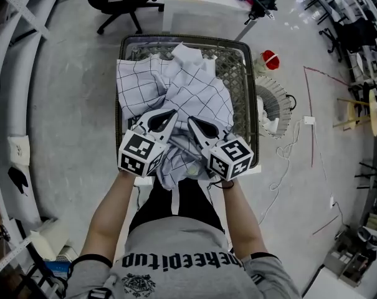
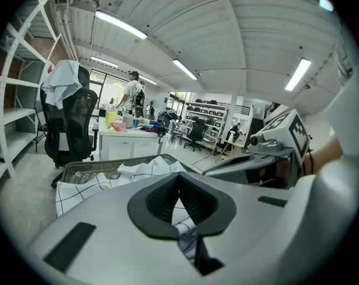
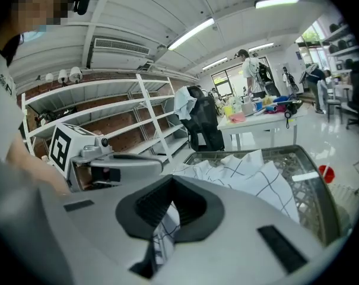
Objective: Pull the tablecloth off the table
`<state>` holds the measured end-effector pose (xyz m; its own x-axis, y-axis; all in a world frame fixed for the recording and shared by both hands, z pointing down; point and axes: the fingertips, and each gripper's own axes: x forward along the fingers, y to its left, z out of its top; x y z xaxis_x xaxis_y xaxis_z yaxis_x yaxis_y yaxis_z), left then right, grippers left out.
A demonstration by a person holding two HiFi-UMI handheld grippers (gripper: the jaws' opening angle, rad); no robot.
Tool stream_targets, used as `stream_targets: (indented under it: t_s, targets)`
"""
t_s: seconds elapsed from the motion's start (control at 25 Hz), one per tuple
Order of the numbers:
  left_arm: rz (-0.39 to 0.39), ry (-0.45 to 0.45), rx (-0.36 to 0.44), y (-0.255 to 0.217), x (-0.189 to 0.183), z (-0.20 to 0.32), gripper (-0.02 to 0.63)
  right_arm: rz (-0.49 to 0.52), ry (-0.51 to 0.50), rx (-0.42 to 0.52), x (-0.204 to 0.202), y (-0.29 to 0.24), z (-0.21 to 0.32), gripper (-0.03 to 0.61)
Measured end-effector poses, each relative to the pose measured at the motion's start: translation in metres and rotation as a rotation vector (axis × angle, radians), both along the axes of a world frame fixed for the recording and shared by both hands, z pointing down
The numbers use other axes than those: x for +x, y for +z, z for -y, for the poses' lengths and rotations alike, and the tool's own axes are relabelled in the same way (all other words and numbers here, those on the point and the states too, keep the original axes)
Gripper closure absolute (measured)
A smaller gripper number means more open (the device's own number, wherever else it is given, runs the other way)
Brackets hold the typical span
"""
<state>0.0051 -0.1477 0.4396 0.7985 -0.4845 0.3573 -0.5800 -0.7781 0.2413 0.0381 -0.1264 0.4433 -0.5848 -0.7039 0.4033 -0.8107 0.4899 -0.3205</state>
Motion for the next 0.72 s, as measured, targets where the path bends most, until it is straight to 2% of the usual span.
stream_targets:
  t_s: [0.56,0.72]
  targets:
    - [-0.032,0.066,0.043,-0.032,0.021,-0.018,0.600,-0.006,0.038,0.114,0.020,-0.047,-0.008,0.569]
    - [-0.034,0.079,0.083,-0.047,0.024,-0.023,0.600,0.000,0.049,0.146,0.024,-0.061,-0.011,0.569]
